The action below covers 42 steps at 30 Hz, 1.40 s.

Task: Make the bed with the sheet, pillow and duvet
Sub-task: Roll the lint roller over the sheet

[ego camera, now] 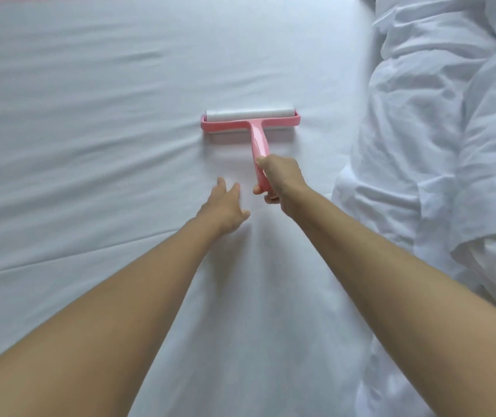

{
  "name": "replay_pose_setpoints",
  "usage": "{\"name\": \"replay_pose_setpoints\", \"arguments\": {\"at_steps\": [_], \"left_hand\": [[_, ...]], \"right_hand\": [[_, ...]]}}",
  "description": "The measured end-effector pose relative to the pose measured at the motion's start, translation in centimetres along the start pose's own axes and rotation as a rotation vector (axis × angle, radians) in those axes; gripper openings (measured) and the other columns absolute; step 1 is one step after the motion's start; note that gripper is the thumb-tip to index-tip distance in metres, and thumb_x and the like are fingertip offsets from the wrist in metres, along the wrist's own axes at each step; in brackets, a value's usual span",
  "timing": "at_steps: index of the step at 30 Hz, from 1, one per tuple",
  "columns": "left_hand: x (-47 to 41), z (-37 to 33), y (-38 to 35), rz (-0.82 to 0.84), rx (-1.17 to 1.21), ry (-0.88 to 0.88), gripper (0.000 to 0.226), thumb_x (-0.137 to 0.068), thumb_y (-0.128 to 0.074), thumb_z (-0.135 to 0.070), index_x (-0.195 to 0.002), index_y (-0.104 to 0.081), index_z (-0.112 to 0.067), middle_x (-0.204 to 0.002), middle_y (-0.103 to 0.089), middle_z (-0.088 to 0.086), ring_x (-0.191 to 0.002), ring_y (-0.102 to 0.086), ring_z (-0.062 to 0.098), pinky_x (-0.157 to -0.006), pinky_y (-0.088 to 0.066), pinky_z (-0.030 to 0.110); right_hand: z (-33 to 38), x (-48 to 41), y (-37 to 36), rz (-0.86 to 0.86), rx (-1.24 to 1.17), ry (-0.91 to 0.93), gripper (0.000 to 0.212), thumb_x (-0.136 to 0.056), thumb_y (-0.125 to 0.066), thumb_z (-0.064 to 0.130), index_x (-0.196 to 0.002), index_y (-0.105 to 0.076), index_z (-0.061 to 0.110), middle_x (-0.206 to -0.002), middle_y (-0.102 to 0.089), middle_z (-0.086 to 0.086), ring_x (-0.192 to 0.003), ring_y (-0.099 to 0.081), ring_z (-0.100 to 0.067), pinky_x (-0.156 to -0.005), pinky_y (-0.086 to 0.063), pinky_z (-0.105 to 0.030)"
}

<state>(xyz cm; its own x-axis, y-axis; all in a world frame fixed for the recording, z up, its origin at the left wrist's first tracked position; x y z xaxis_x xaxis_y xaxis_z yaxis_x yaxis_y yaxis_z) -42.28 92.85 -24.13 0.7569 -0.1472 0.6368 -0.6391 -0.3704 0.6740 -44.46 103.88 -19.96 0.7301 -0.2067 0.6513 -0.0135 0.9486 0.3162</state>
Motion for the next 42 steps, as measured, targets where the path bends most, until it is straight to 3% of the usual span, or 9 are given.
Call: {"name": "replay_pose_setpoints", "arguments": {"at_steps": [4,8,11,18,22,27,33,38,42], "left_hand": [[-2.0,-0.8,0.6,0.091,-0.111,-0.041,0.067,-0.098,-0.045,-0.026,-0.151,-0.005,-0.018,-0.156,0.017,0.014,-0.147,-0.002,0.027,-0.114,-0.024,0.036],[-2.3,-0.7,1.4,0.123,-0.079,-0.073,0.058,-0.099,-0.040,-0.028,-0.151,-0.014,-0.021,-0.157,0.015,0.014,-0.145,-0.013,0.029,-0.113,-0.024,0.031],[-1.9,-0.5,0.9,0.097,-0.094,-0.095,0.067,-0.097,-0.046,-0.034,-0.151,-0.009,-0.021,-0.157,0.018,0.011,-0.147,-0.001,0.024,-0.115,-0.020,0.033],[-1.1,-1.4,0.6,0.066,-0.102,-0.067,0.074,-0.092,-0.051,-0.043,-0.151,-0.011,-0.022,-0.157,0.014,0.012,-0.147,-0.004,0.024,-0.114,-0.024,0.035],[-0.8,-1.9,0.5,0.114,-0.142,-0.050,0.074,-0.093,-0.050,-0.043,-0.151,-0.010,-0.023,-0.157,0.016,0.014,-0.147,-0.004,0.027,-0.115,-0.023,0.037],[-1.3,-2.9,1.0,0.180,-0.204,-0.019,0.068,-0.094,-0.049,-0.037,-0.150,-0.017,-0.016,-0.156,0.012,0.018,-0.146,-0.006,0.032,-0.115,-0.021,0.036],[-2.2,-2.2,0.1,0.204,-0.286,-0.004,0.077,-0.094,-0.051,-0.036,-0.152,-0.002,-0.021,-0.155,0.021,0.016,-0.146,0.005,0.033,-0.116,-0.020,0.039],[-1.9,-1.8,-0.3,0.164,-0.269,-0.003,0.081,-0.092,-0.054,-0.037,-0.151,0.000,-0.024,-0.155,0.024,0.013,-0.146,0.009,0.030,-0.115,-0.022,0.042],[-1.3,-1.6,-0.6,0.143,-0.227,-0.009,0.082,-0.093,-0.055,-0.033,-0.151,0.002,-0.026,-0.155,0.025,0.010,-0.146,0.012,0.027,-0.115,-0.021,0.041]], "right_hand": [[2.0,-2.9,-0.3,0.018,0.011,0.035,0.013,-0.090,-0.042,0.017,-0.090,-0.051,0.008,-0.057,-0.057,-0.012,-0.048,-0.049,-0.019,-0.047,-0.036,-0.024],[0.6,-2.7,-0.4,0.054,0.002,0.039,0.016,-0.092,-0.045,0.021,-0.095,-0.053,0.008,-0.063,-0.057,-0.011,-0.041,-0.050,-0.016,-0.045,-0.036,-0.023],[-1.4,-0.9,-0.3,0.104,-0.004,0.118,0.014,-0.093,-0.045,0.018,-0.089,-0.054,0.009,-0.059,-0.055,-0.005,-0.046,-0.055,-0.014,-0.048,-0.037,-0.023],[-1.5,2.0,1.1,0.240,-0.297,0.209,0.013,-0.096,-0.047,0.015,-0.086,-0.050,0.009,-0.058,-0.059,0.001,-0.042,-0.049,-0.003,-0.048,-0.041,-0.013],[1.7,0.9,2.3,0.195,-0.363,0.272,0.017,-0.097,-0.046,0.014,-0.081,-0.049,0.012,-0.061,-0.056,-0.001,-0.051,-0.049,-0.009,-0.056,-0.041,-0.021],[3.5,-2.6,4.7,0.069,-0.471,0.246,0.022,-0.098,-0.043,0.012,-0.077,-0.046,0.013,-0.065,-0.050,-0.006,-0.030,-0.042,0.000,-0.043,-0.039,-0.015],[-0.2,-5.1,5.4,0.028,-0.361,0.161,0.029,-0.100,-0.038,0.012,-0.072,-0.046,0.008,-0.060,-0.050,-0.013,-0.023,-0.033,-0.005,-0.055,-0.043,-0.027],[-4.3,-2.6,4.0,0.054,-0.432,0.118,0.032,-0.099,-0.038,0.013,-0.070,-0.045,0.005,-0.038,-0.053,-0.003,-0.022,-0.033,-0.010,-0.037,-0.034,-0.018],[-8.6,1.0,2.9,0.107,-0.443,0.074,0.032,-0.100,-0.038,0.014,-0.070,-0.045,0.004,-0.039,-0.053,-0.004,-0.022,-0.034,-0.011,-0.028,-0.025,-0.015]]}}
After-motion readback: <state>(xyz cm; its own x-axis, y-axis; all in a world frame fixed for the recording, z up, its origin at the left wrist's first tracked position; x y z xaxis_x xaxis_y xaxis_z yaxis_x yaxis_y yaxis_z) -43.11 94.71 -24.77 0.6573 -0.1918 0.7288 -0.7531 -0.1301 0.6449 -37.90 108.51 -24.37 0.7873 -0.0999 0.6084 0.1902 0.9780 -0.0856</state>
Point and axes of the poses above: each hand's wrist, its own x-axis away from the middle knuckle, its own y-axis out of the back of the hand, z = x × y, the point moved 7 cm from there along -x, towards the middle knuckle
